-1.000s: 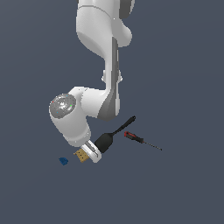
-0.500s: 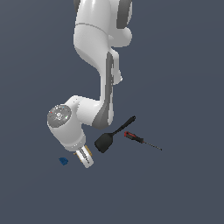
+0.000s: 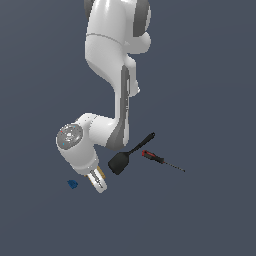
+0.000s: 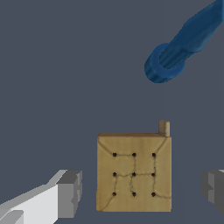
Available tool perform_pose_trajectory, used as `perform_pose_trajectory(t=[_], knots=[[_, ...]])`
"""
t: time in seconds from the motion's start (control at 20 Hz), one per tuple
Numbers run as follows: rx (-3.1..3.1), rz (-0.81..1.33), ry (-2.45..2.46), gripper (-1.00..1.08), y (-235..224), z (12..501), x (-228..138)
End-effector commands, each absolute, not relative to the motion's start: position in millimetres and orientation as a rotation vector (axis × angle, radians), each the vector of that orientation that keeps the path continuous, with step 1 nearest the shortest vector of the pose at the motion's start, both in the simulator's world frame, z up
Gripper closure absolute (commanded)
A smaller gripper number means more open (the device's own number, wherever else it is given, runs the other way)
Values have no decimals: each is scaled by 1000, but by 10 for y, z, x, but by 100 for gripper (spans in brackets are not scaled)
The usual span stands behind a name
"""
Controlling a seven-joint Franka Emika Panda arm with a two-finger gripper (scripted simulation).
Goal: Pick up a designated object from a clutter of objects.
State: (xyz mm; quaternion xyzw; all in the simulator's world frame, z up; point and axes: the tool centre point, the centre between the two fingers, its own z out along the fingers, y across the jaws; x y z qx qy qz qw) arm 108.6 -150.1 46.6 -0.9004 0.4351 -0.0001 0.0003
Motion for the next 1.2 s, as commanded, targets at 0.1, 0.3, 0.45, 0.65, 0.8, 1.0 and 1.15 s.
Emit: perform_pose_trajectory(t=[0.1, 0.3, 0.45, 0.65, 0.8, 1.0, 1.15], knots=[[-2827, 1, 1370, -92, -1504, 231, 1075], [-2826, 0, 1371, -92, -1505, 118, 1080], [-2826, 0, 1371, -92, -1507, 107, 1088], [-2826, 0, 1371, 108, -1507, 107, 1088], [-2826, 0, 1371, 108, -1507, 107, 1088], [-2827, 1, 1370, 108, -1501, 110, 1089], [-2827, 1, 1370, 108, -1505, 132, 1083]])
